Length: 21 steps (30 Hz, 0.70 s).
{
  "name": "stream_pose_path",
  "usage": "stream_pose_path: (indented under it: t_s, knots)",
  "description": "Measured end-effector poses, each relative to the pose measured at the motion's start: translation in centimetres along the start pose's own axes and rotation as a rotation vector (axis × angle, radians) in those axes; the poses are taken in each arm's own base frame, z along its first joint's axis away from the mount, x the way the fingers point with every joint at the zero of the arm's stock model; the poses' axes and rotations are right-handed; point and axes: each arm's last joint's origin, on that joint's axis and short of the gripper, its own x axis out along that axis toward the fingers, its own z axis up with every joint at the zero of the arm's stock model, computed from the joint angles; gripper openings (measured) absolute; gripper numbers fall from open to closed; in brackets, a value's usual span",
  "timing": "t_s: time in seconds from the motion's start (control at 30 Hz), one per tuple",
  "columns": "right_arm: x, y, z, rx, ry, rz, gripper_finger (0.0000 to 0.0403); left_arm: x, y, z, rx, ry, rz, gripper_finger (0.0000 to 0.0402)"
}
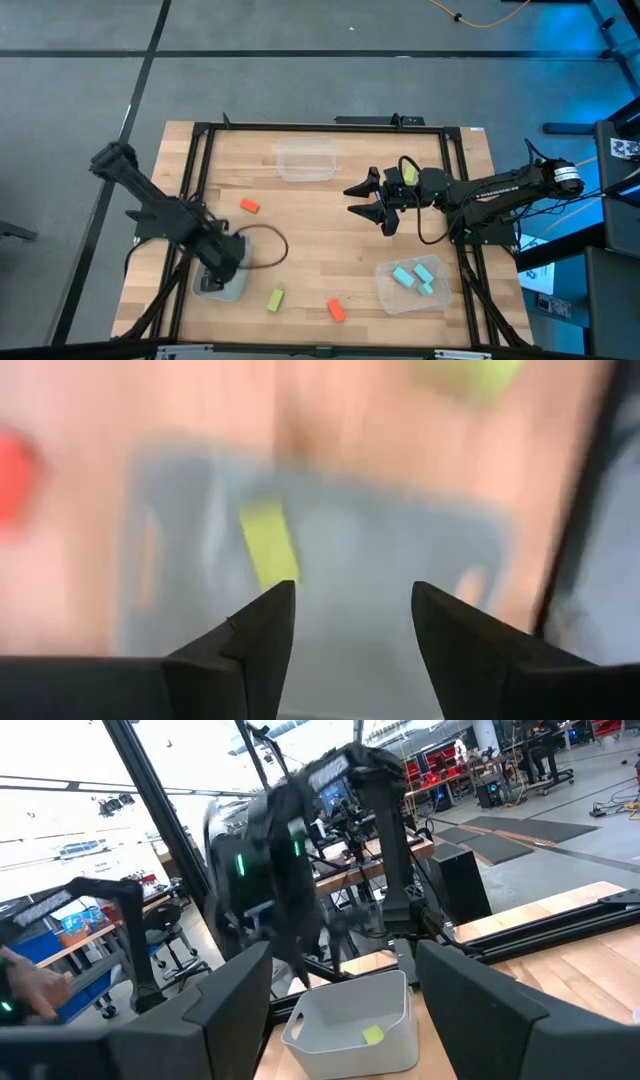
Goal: Sort & place blocks by color
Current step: Put the top right lime green half pillar block into the gray bin
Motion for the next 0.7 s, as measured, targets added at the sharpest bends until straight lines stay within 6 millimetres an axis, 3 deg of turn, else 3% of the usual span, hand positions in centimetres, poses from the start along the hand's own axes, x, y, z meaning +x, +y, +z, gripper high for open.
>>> stream_pose_path:
  t_s: [0.17, 0.27, 0.37, 0.5, 0.7]
  knots:
    - [0.0, 0.0, 0.0, 0.000, -0.001, 0.001, 0.0252, -7.1, 1.8, 2.3, 0.034, -0.532, 0.099, 0.0193]
    - [0.0, 0.0, 0.0, -0.009, -0.002, 0.001, 0.0252, -9.3, 4.1, 3.9, -0.041, -0.765, 0.177, 0.0194]
    - [0.0, 0.0, 0.0, -0.028, -0.004, 0.002, 0.0252, -10.3, 6.2, 5.3, -0.063, -0.929, 0.178, 0.0194]
    - [0.0, 0.1, 0.2, -0.031, -0.023, 0.010, 0.0252, -9.4, 8.3, 6.8, -0.035, -1.150, 0.078, 0.0194]
    - [0.0, 0.1, 0.3, -0.047, -0.034, 0.014, 0.0252, -4.1, 11.1, 7.5, -0.068, -1.304, -0.148, 0.0194]
